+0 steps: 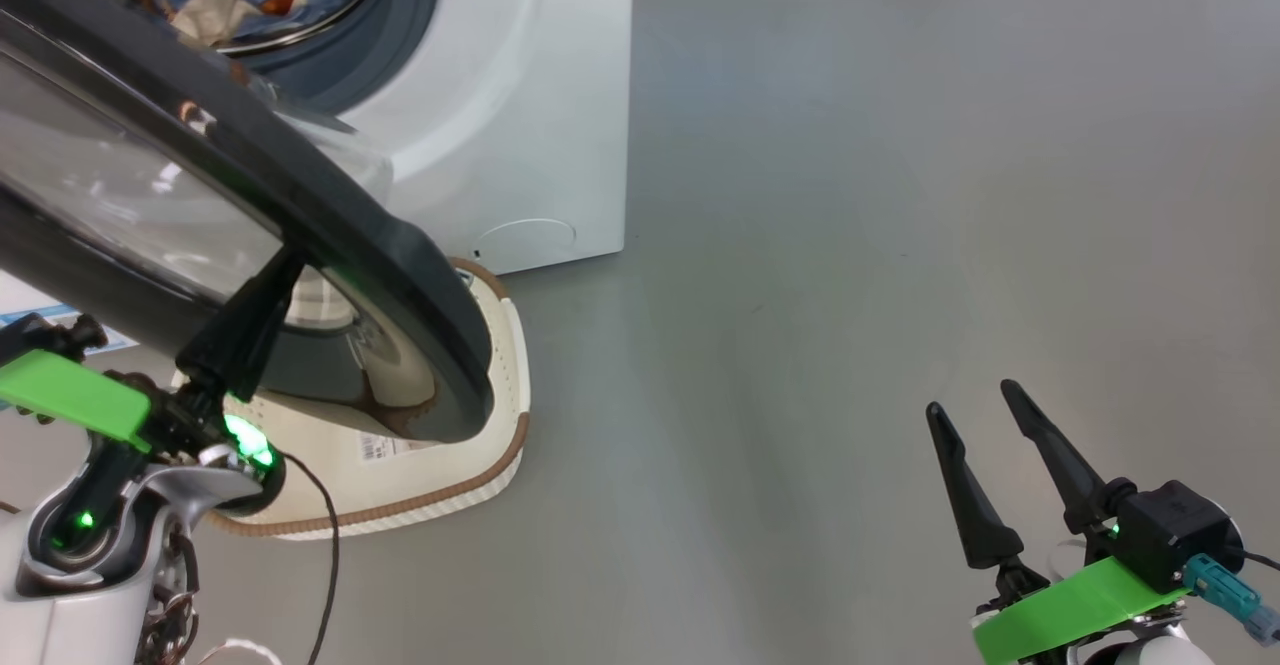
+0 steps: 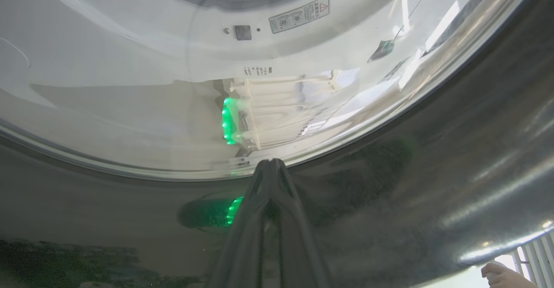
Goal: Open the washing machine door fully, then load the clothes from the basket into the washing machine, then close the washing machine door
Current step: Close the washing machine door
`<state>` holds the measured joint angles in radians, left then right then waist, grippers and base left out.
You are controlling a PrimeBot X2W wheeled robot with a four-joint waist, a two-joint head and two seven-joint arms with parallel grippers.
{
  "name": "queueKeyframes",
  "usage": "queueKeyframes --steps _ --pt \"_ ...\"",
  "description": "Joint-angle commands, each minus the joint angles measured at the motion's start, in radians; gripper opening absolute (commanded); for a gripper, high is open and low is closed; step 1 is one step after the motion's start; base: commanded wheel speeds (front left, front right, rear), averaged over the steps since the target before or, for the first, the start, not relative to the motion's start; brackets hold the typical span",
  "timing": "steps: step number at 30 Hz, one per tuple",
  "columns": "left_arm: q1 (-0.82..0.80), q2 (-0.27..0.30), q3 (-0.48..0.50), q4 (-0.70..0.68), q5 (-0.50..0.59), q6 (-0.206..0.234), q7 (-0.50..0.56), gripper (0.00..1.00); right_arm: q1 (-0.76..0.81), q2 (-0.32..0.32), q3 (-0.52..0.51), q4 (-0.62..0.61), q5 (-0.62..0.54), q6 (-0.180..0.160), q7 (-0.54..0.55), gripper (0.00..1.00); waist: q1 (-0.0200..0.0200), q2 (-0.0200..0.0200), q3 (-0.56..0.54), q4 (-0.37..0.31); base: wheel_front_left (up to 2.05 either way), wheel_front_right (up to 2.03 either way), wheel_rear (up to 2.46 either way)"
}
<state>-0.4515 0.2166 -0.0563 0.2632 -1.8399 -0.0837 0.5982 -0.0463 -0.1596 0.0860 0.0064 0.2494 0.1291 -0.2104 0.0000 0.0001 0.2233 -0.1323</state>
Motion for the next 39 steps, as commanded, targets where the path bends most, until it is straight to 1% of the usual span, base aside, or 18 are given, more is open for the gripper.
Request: queueKeyframes --steps 1,8,14,19,27,32,35,36,37,38,39 --pt "-0.048 -0.001 0.011 -0.016 0.013 -0.022 0.013 0.0 -0.02 -0.006 0.028 -0.018 0.01 0.002 -0.011 1.0 0.0 -0.0001 -0.005 -0.014 0.0 0.0 0.0" --pt "-0.082 -0.031 0.029 0.06 0.028 -0.041 -0.014 0.0 -0.025 0.0 0.041 -0.001 0.01 0.002 -0.017 1.0 0.0 -0.0001 -0.019 -0.042 0.0 0.0 0.0" --pt "-0.069 -0.045 0.062 0.079 0.025 -0.046 -0.012 0.0 -0.013 0.003 0.048 0.013 0.01 0.002 -0.021 1.0 0.0 -0.0001 -0.041 -0.058 0.0 0.0 0.0" --pt "-0.004 -0.069 0.119 0.021 0.02 -0.047 -0.016 0.0 -0.001 0.008 0.047 0.02 0.008 0.002 -0.022 1.0 0.0 -0.0001 -0.059 -0.065 0.0 0.0 0.0" --pt "0.143 -0.113 0.191 -0.077 0.038 -0.047 -0.008 0.0 0.019 0.013 0.029 0.021 0.0 0.002 -0.024 1.0 0.0 -0.0001 -0.074 -0.046 0.0 0.0 0.0" --pt "0.242 -0.137 0.216 -0.156 0.067 -0.047 -0.008 0.0 0.027 0.015 0.024 0.019 -0.004 0.002 -0.021 1.0 0.0 -0.0001 -0.088 -0.034 0.0 0.0 0.0" --pt "0.3 -0.149 0.232 -0.214 0.091 -0.047 -0.027 0.0 0.036 0.016 0.018 0.017 -0.007 0.002 -0.019 1.0 0.0 -0.0001 -0.103 -0.024 0.0 0.0 0.0" --pt "0.3 -0.149 0.232 -0.214 0.091 -0.047 -0.027 0.0 0.036 0.016 0.018 0.017 -0.007 0.002 -0.019 1.0 0.0 -0.0001 -0.103 -0.024 0.0 0.0 0.0" --pt "0.341 -0.156 0.235 -0.259 0.105 -0.047 -0.048 0.29 0.042 0.016 0.012 0.015 -0.009 0.002 -0.017 1.0 0.0 -0.0001 -0.11 -0.017 0.0 0.0 0.0" --pt "0.341 -0.156 0.235 -0.259 0.105 -0.047 -0.048 0.29 0.042 0.016 0.012 0.015 -0.009 0.002 -0.017 1.0 0.0 -0.0001 -0.11 -0.017 0.0 0.0 0.0" --pt "0.361 -0.159 0.233 -0.277 0.113 -0.047 -0.058 0.87 0.047 0.017 0.007 0.014 -0.011 0.002 -0.017 1.0 0.0 -0.0001 -0.116 -0.012 0.0 0.0 0.0"
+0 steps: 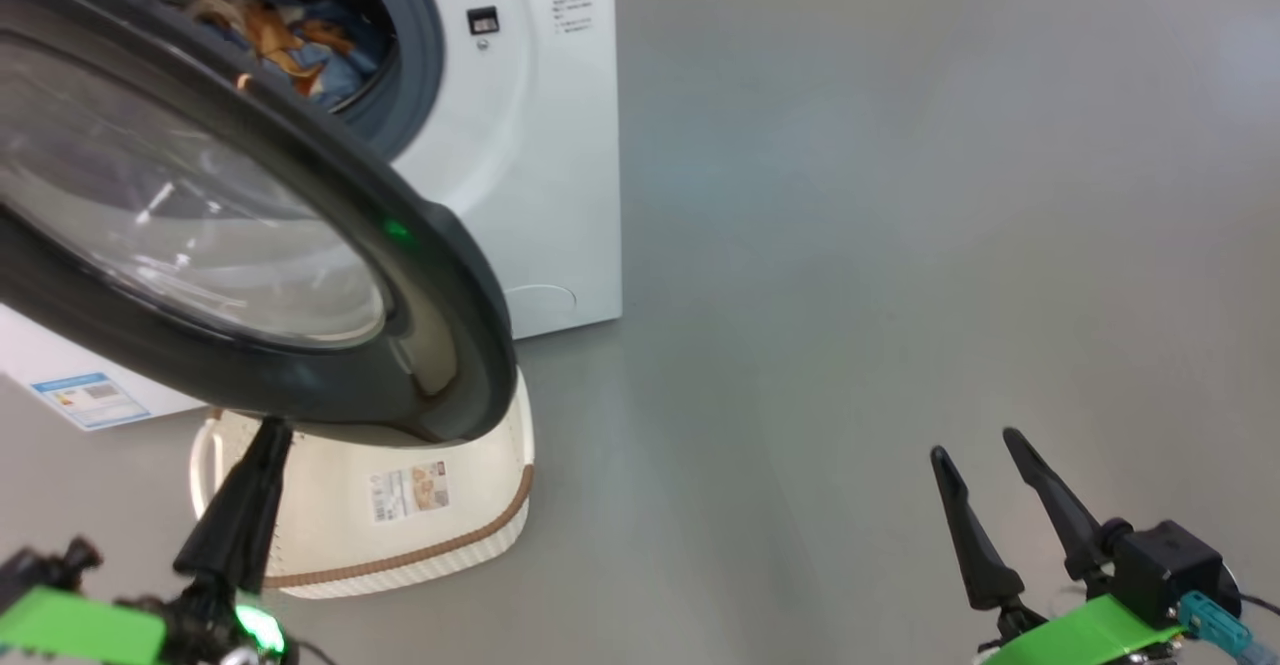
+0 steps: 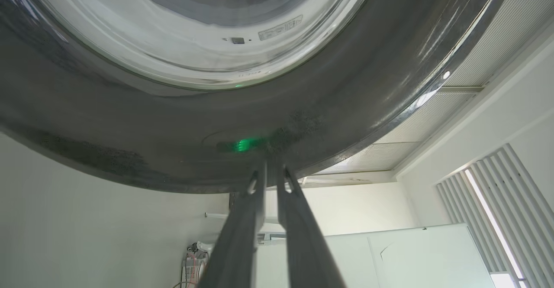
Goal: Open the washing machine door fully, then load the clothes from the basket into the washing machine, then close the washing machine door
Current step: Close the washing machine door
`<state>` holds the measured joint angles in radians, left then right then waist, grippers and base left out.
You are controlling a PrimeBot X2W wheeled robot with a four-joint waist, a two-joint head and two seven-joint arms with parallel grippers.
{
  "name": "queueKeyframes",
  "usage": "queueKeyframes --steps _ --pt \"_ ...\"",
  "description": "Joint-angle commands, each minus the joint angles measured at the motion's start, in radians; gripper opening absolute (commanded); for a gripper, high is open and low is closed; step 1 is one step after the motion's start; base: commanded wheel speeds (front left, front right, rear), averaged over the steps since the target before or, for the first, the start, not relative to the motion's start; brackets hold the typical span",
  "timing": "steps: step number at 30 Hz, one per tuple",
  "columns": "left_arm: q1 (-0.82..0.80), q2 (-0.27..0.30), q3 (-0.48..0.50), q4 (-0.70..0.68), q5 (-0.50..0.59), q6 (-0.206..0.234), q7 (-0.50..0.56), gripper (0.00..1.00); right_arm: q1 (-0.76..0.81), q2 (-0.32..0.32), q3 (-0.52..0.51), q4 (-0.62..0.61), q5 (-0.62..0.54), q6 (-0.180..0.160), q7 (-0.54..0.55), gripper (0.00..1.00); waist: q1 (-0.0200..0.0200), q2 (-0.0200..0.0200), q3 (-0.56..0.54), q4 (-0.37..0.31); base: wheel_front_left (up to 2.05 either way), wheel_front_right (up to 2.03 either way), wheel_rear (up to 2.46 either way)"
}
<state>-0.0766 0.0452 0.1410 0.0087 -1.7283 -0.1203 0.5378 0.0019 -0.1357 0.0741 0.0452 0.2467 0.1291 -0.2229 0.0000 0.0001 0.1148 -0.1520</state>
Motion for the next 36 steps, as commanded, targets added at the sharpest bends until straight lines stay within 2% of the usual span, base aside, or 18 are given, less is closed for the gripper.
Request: queueKeyframes --steps 1,8,11,20,22,25,30,36 --pt "0.006 0.011 0.033 -0.04 0.014 -0.01 -0.011 1.0 0.004 -0.006 0.014 -0.026 -0.01 0.002 -0.003 1.0 0.0 -0.0001 -0.013 0.013 0.0 0.0 0.0" --pt "0.109 0.006 0.003 -0.132 0.121 -0.01 -0.147 1.0 0.033 -0.001 -0.006 -0.041 -0.023 0.002 0.011 1.0 0.0 -0.0001 -0.055 0.048 0.0 0.0 0.0" --pt "0.144 0.006 -0.016 -0.155 0.233 -0.01 -0.252 1.0 0.051 0.003 -0.021 -0.057 -0.032 0.002 0.021 1.0 0.0 -0.0001 -0.071 0.071 0.0 0.0 0.0" --pt "0.17 0.119 -0.132 -0.082 0.819 -0.004 -0.55 1.0 0.071 0.002 -0.035 -0.081 -0.04 0.002 0.039 1.0 0.0 -0.0001 -0.09 0.105 0.0 0.0 0.0" --pt "0.168 0.145 -0.158 -0.067 0.948 0.022 -0.601 1.0 0.075 0.003 -0.037 -0.084 -0.042 0.002 0.041 1.0 0.0 -0.0001 -0.094 0.109 0.0 0.0 0.0" --pt "0.165 0.156 -0.186 -0.055 1.078 0.064 -0.666 1.0 0.082 0.006 -0.039 -0.087 -0.045 0.002 0.044 1.0 0.0 -0.0001 -0.101 0.115 0.0 0.0 0.0" --pt "0.168 0.169 -0.216 -0.03 1.223 0.135 -0.725 1.0 0.093 0.006 -0.039 -0.094 -0.047 0.002 0.05 1.0 0.0 -0.0001 -0.108 0.122 0.0 0.0 0.0" --pt "0.175 0.162 -0.239 0.005 1.311 0.2 -0.753 1.0 0.104 0.007 -0.043 -0.1 -0.05 0.002 0.059 1.0 0.0 -0.0001 -0.117 0.124 0.0 0.0 0.0"
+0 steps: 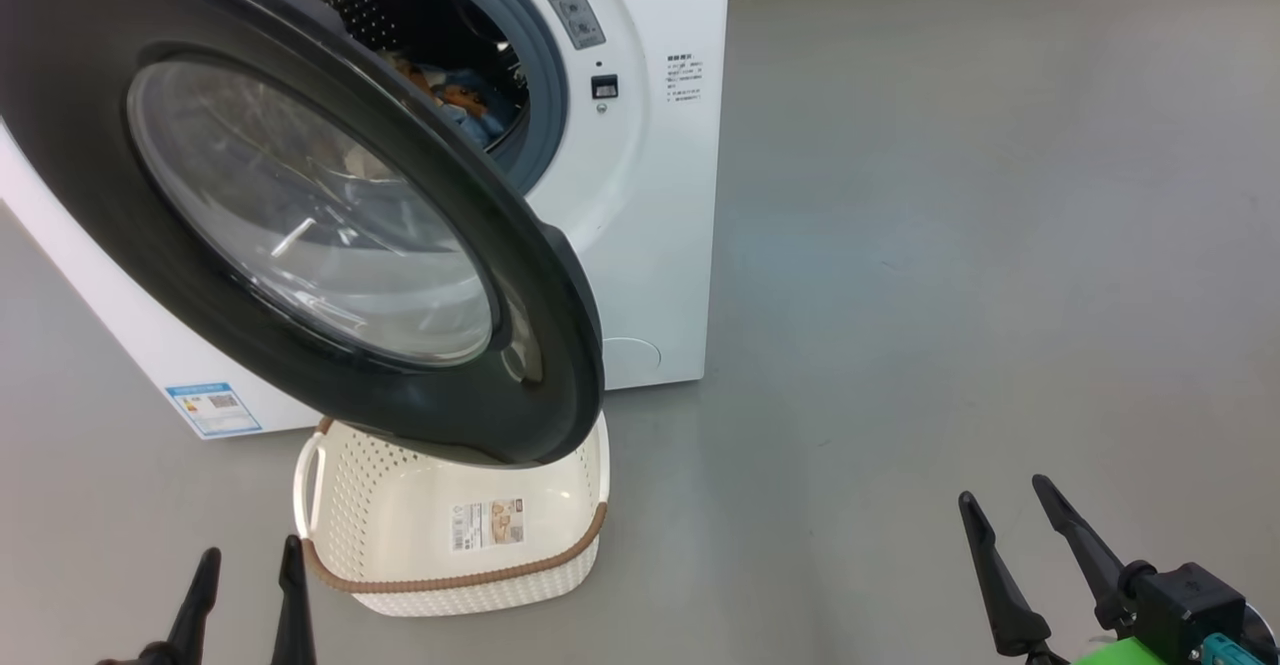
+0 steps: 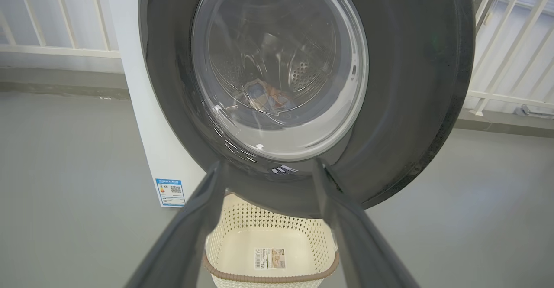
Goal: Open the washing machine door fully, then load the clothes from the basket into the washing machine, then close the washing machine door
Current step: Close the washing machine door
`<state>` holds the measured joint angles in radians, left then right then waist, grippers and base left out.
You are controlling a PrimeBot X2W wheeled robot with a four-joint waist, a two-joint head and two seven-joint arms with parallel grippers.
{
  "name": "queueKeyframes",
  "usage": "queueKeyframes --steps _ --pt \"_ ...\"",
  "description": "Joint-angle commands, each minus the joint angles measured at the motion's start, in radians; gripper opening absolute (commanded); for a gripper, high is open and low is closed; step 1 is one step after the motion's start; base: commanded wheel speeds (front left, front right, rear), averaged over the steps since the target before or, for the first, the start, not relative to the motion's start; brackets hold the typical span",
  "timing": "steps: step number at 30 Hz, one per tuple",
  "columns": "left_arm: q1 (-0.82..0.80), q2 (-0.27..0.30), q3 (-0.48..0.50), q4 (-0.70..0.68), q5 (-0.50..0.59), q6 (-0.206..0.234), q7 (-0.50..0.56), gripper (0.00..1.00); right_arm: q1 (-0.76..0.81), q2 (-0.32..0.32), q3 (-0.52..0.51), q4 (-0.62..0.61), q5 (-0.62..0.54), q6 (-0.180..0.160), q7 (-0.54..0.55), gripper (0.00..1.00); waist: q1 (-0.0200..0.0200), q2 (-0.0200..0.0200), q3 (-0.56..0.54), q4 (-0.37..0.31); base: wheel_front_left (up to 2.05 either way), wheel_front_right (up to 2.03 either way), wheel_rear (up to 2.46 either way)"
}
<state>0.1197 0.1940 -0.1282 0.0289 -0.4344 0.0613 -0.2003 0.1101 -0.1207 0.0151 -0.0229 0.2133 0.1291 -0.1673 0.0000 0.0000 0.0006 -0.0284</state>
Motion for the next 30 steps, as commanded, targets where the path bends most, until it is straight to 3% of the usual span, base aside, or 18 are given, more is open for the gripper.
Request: queueKeyframes --steps 1,25,26,28,30 --pt "-0.019 0.01 0.029 -0.012 0.023 0.024 -0.018 1.0 -0.002 -0.007 0.014 -0.033 -0.017 0.002 0.004 1.0 0.0 0.0 -0.003 0.0 0.0 0.0 0.0" --pt "-0.019 0.007 0.034 0.03 0.022 0.04 -0.042 1.0 0.01 0.01 0.002 -0.04 -0.026 0.002 0.017 1.0 0.0 0.0 -0.015 -0.009 0.0 0.0 0.0" --pt "-0.019 0.007 0.033 0.031 0.022 0.04 -0.043 1.0 0.011 0.01 0.002 -0.039 -0.026 0.002 0.019 0.91 0.0 0.0 -0.015 -0.009 0.0 0.0 0.0" --pt "-0.019 0.007 0.032 0.032 0.023 0.041 -0.044 1.0 0.012 0.012 0.002 -0.038 -0.021 0.002 0.023 0.0 0.0 0.0 -0.015 -0.009 0.0 0.0 0.0" --pt "-0.02 0.006 0.028 0.03 0.025 0.043 -0.044 1.0 0.013 0.01 0.007 -0.037 -0.014 0.002 0.029 0.0 0.0 0.0 -0.015 -0.008 0.0 0.0 0.0"
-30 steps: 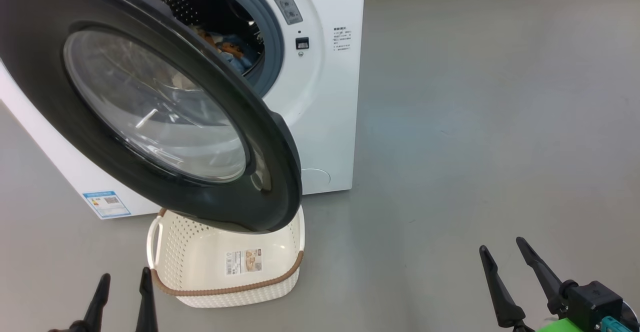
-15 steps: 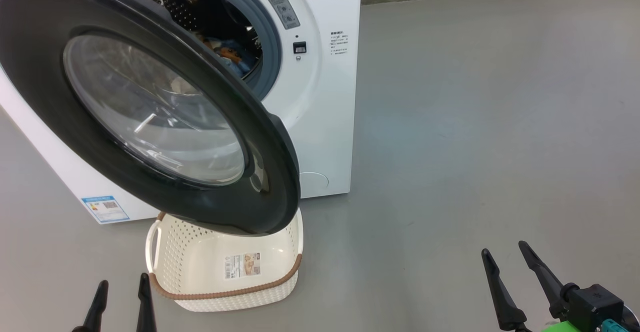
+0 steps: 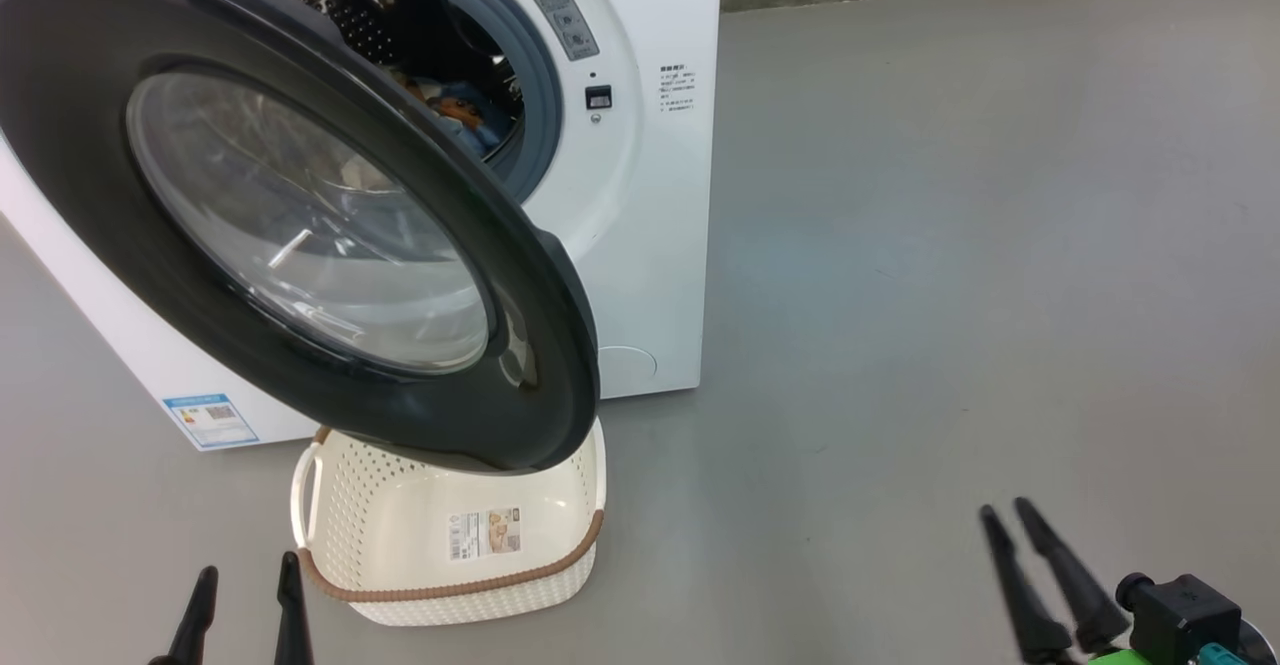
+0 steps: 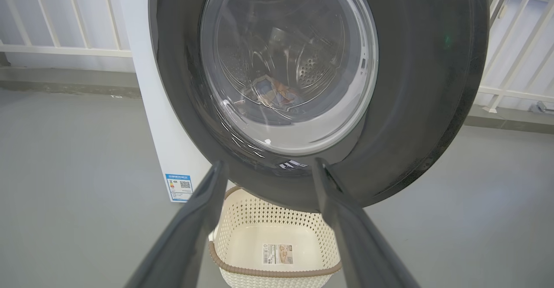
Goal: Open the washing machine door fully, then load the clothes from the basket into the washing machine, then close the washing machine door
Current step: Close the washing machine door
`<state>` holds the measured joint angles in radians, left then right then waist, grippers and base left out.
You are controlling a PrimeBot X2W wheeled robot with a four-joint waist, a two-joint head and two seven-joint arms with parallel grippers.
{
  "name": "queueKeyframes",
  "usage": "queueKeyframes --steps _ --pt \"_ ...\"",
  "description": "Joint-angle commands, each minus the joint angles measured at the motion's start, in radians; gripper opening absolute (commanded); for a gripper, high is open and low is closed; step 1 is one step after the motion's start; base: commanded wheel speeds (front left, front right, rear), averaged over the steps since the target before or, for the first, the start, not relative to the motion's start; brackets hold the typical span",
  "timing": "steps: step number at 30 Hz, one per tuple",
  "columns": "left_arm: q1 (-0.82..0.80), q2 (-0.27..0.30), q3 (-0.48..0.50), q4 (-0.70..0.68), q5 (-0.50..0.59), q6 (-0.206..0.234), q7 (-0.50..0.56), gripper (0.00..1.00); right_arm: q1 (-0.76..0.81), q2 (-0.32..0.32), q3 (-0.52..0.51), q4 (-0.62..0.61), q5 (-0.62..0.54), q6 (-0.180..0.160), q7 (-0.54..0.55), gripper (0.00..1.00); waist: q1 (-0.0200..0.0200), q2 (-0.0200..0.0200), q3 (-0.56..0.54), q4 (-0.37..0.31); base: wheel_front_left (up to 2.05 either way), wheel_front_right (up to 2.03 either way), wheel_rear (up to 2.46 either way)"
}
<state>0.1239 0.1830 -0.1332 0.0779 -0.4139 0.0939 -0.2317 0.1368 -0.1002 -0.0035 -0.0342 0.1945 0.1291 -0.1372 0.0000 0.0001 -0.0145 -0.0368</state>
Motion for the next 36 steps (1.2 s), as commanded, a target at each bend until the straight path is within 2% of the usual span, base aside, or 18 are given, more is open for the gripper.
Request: queueKeyframes --steps 1,13,21,30,36 --pt "-0.025 0.017 0.032 -0.019 0.005 0.011 -0.013 1.0 -0.014 -0.011 0.025 -0.026 0.006 0.002 -0.001 0.0 0.0 -0.0001 0.001 0.001 0.0 0.0 0.0" --pt "-0.037 0.019 0.025 -0.025 0.01 0.019 -0.016 1.0 -0.03 -0.024 0.029 -0.012 0.016 0.002 -0.004 0.0 0.0 -0.0001 0.009 0.019 0.0 0.0 0.0" --pt "-0.051 0.012 0.021 -0.029 0.01 0.021 -0.02 1.0 -0.088 -0.054 0.044 0.031 0.027 0.002 -0.001 0.0 0.0 -0.0001 0.028 0.04 0.0 0.0 0.0" --pt "-0.097 -0.009 0.0 -0.034 0.026 0.016 -0.025 1.0 -0.302 -0.1 0.104 0.211 0.071 0.002 -0.025 0.0 0.0 -0.0001 0.079 0.079 0.0 0.0 0.0" --pt "-0.129 -0.03 -0.013 -0.011 0.036 -0.001 -0.028 1.0 -0.508 -0.099 0.157 0.383 0.102 0.002 -0.069 0.0 0.0 -0.0001 0.103 0.116 0.0 0.0 0.0"
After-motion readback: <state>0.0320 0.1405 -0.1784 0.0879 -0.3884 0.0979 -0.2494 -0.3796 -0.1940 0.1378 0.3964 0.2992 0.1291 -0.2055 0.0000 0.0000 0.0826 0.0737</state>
